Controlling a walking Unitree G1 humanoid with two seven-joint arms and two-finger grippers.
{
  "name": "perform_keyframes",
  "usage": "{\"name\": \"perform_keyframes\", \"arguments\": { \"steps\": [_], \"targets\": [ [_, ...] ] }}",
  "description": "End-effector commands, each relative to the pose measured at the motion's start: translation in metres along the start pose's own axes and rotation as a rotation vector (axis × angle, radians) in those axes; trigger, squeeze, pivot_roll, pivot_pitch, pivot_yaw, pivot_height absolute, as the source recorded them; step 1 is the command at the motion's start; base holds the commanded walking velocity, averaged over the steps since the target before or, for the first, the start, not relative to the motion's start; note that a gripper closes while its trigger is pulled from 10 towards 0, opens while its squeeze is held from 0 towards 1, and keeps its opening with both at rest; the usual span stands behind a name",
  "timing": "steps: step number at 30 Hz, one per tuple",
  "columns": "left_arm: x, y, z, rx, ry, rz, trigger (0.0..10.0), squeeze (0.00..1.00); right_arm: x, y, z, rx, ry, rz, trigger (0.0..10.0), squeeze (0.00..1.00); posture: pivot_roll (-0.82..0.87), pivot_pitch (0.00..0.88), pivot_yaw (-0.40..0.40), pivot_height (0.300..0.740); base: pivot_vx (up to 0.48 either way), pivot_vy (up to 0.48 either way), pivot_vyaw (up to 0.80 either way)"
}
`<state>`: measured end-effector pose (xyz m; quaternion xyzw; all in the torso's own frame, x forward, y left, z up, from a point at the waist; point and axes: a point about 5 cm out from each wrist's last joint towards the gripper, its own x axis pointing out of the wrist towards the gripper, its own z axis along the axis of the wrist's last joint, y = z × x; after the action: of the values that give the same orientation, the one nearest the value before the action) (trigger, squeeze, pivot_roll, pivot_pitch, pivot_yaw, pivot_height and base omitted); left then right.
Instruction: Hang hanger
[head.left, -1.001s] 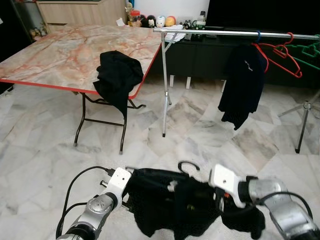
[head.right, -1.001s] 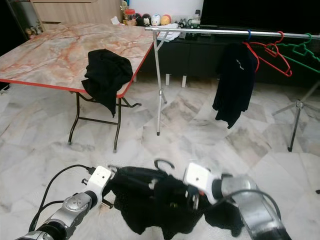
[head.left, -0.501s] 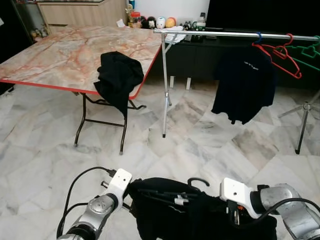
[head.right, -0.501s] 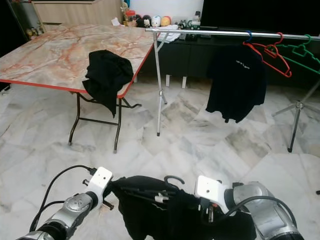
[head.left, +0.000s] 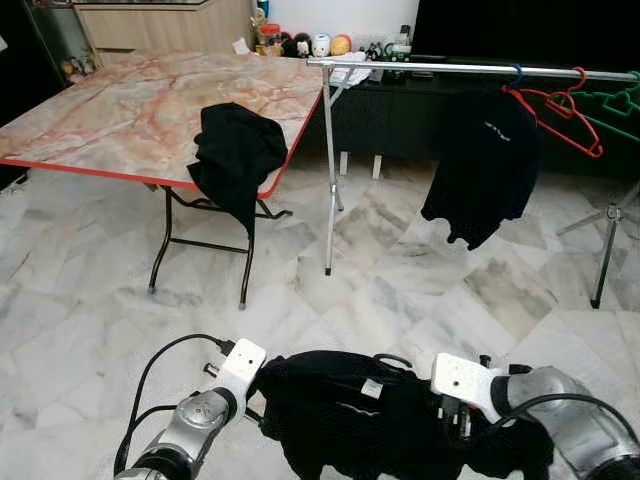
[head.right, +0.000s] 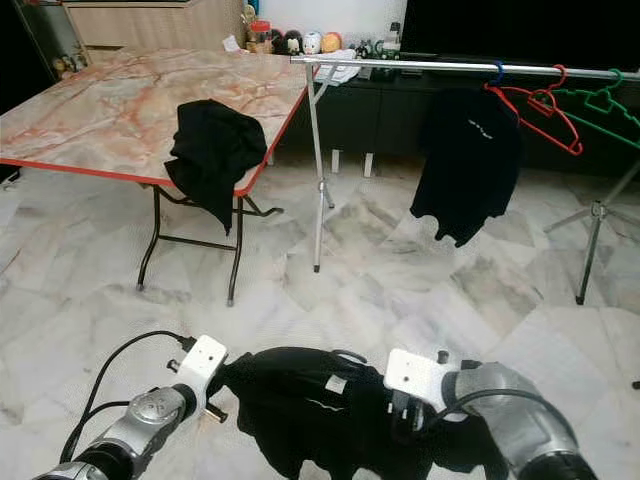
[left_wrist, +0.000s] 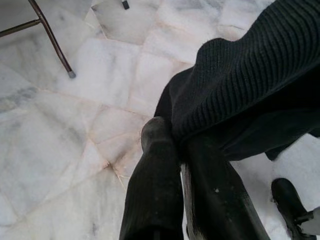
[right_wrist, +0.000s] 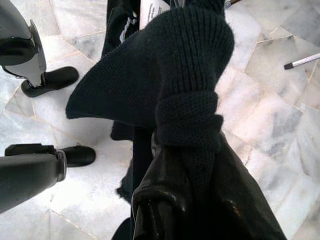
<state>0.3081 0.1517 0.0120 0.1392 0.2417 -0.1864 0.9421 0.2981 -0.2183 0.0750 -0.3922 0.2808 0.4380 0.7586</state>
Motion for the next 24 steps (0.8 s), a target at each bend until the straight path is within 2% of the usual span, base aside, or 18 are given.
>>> {"name": "perform_keyframes", "arguments": {
  "steps": [1,7,13,19,21,23,24],
  "targets": [
    [-0.004,0.01,-0.006,0.016,0.037,0.013,0.0,0.0,-0.002,-0.002,-0.004,0.02,0.022,-0.012,10.0,0.0,-0.04,0.113,0.038,0.74,0.0,0.0,0.0],
    [0.002,0.011,0.022,0.037,-0.046,-0.033,0.0,0.0,0.014,0.015,-0.004,0.07,0.008,0.04,10.0,0.0,-0.03,0.113,0.037,0.74,0.0,0.0,0.0],
    [0.003,0.015,0.034,0.062,-0.072,-0.047,0.0,0.0,0.022,0.022,0.003,0.127,-0.047,0.07,10.0,0.0,-0.03,0.113,0.04,0.74,0.0,0.0,0.0],
    [0.003,0.012,0.044,0.069,-0.087,-0.124,0.0,0.0,0.033,0.024,0.001,0.158,-0.011,0.04,10.0,0.0,-0.02,0.113,0.039,0.74,0.0,0.0,0.0],
    [0.002,0.008,0.049,0.072,-0.106,-0.196,0.0,0.0,0.041,0.02,0.002,0.187,0.012,-0.052,10.0,0.0,-0.01,0.115,0.035,0.74,0.0,0.0,0.0],
    [0.001,0.006,0.051,0.074,-0.111,-0.218,0.0,0.0,0.043,0.019,0.002,0.201,0.013,-0.077,10.0,0.0,-0.01,0.114,0.035,0.74,0.0,0.0,0.0],
    [0.0,0.004,0.054,0.069,-0.124,-0.257,0.0,0.0,0.046,0.016,0.005,0.249,-0.009,-0.111,10.0,0.0,-0.01,0.113,0.034,0.74,0.0,0.0,0.0]
  ]
}}
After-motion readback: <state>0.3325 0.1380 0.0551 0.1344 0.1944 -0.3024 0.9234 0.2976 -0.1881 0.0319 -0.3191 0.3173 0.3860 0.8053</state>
